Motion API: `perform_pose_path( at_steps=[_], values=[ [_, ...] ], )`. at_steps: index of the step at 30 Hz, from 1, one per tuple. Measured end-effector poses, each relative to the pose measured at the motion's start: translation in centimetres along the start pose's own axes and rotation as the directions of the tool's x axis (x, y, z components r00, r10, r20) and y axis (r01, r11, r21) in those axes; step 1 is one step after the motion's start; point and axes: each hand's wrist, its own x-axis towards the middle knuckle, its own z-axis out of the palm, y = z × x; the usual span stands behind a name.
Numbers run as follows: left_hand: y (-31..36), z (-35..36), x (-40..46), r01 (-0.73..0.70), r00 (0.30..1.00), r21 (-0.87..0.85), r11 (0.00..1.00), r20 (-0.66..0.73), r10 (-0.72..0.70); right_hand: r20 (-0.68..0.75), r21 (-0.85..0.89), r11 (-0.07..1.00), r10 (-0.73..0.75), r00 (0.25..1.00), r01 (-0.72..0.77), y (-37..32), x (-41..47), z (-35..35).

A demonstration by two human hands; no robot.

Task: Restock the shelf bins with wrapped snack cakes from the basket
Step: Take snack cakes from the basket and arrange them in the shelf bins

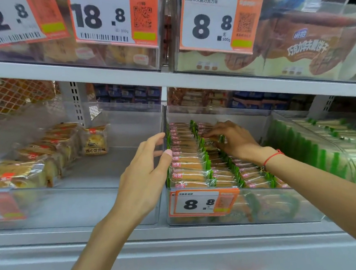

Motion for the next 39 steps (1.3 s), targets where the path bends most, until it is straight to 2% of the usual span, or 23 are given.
perform_pose_path(
  at_steps=[6,11,16,21,24,27,29,32,36,39],
  values=[
    [0.7,-0.2,0.1,0.021,1.0,0.021,1.0,0.022,-0.021,0.107,-0.121,0.992,0.03,0.994,-0.017,-1.4,0.4,-0.7],
    [0.9,-0.2,-0.1,0.015,1.0,0.065,0.998,0.013,-0.015,0.149,-0.083,0.991,0.112,0.982,-0.1,-2.6,-1.2,-3.6],
    [1.4,-0.7,-1.0,-0.022,1.0,0.116,0.993,-0.013,0.023,0.019,0.112,0.992,0.059,0.998,-0.061,-5.0,-6.5,-6.2],
    [3.2,-1.3,-6.5,-0.192,0.96,0.204,0.96,-0.166,0.227,-0.124,0.298,0.954,-0.001,0.992,0.038,-8.9,-13.7,-7.1],
    [2.3,-1.1,-11.2,-0.079,0.987,0.187,0.979,-0.123,0.103,-0.084,0.327,0.942,-0.049,0.995,0.074,-10.8,-17.4,-4.5],
    [-0.3,-0.6,-15.1,0.032,0.997,0.344,0.938,0.051,-0.053,0.141,0.22,0.975,-0.074,0.987,0.042,-11.7,-20.5,-0.5],
    [-2.6,0.2,-17.1,0.031,0.959,0.51,0.86,0.228,-0.17,0.278,0.073,0.993,-0.105,0.955,0.088,-11.9,-22.4,2.6],
    [-6.6,1.6,-19.7,0.008,0.827,0.637,0.771,0.429,-0.362,0.403,-0.064,0.981,-0.145,0.904,0.185,-11.8,-25.0,6.9],
    [-12.2,3.0,-24.1,-0.014,0.672,0.68,0.733,0.549,-0.496,0.611,-0.106,0.992,0.009,0.791,0.071,-12.5,-28.8,11.5],
    [-15.0,3.8,-26.6,-0.108,0.536,0.694,0.712,0.644,-0.546,0.719,-0.057,0.998,0.034,0.694,0.01,-13.0,-31.0,14.1]
  ],
)
